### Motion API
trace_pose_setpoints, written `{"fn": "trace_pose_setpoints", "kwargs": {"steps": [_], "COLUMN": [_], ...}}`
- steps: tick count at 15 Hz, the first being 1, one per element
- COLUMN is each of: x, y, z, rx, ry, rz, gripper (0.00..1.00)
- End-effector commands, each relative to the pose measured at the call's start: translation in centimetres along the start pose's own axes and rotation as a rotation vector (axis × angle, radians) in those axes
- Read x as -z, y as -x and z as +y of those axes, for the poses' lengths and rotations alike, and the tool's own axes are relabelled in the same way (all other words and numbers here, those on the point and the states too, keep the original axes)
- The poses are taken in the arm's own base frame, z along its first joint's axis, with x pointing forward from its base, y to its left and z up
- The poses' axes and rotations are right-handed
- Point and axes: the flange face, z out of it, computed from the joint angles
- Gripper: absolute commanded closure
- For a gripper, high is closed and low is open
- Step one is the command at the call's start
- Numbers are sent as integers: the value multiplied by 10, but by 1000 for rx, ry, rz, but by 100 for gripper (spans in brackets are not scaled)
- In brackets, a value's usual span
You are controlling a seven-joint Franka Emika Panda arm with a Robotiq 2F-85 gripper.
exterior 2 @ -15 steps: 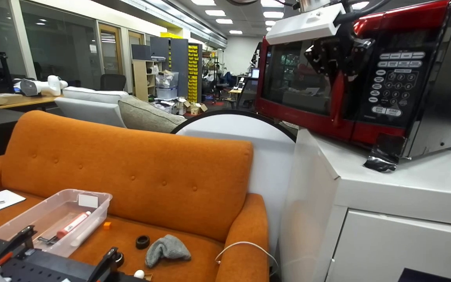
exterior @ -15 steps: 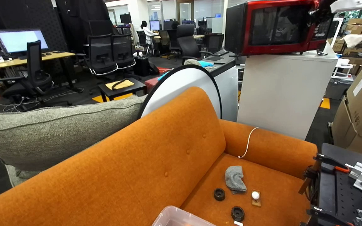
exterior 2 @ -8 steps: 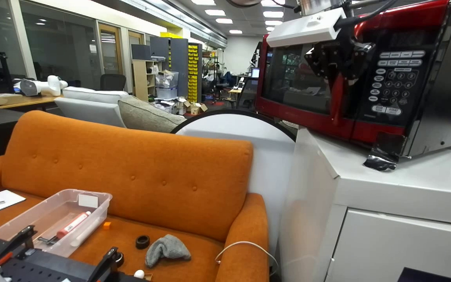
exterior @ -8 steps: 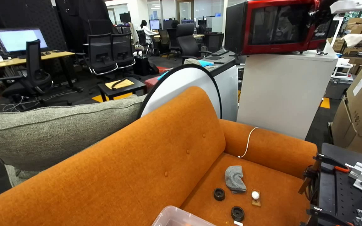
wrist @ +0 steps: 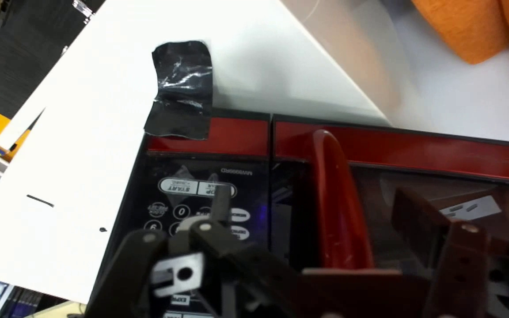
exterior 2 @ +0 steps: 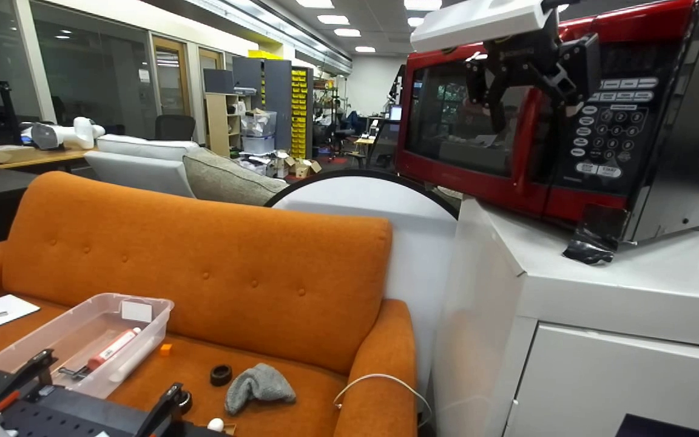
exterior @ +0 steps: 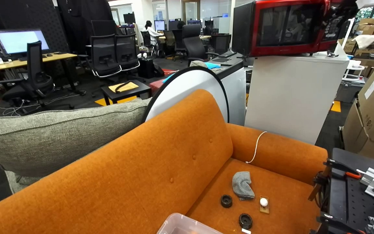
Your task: Close the microwave door
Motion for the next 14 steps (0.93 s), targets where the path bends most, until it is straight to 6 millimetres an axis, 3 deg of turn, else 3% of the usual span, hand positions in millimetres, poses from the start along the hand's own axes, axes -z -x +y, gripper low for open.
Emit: {"fn": "trace_pose_setpoints", "kwargs": {"steps": [1, 11, 12, 14], "x": [28, 89, 82, 90], "y": [23, 100, 89, 98], "z": [-5, -47, -41, -45], "rx": [101, 436, 375, 400], "ry": [-80, -226, -225, -233], "rz": [-39, -268, -251, -260], "gripper": [0, 0, 0, 0]}}
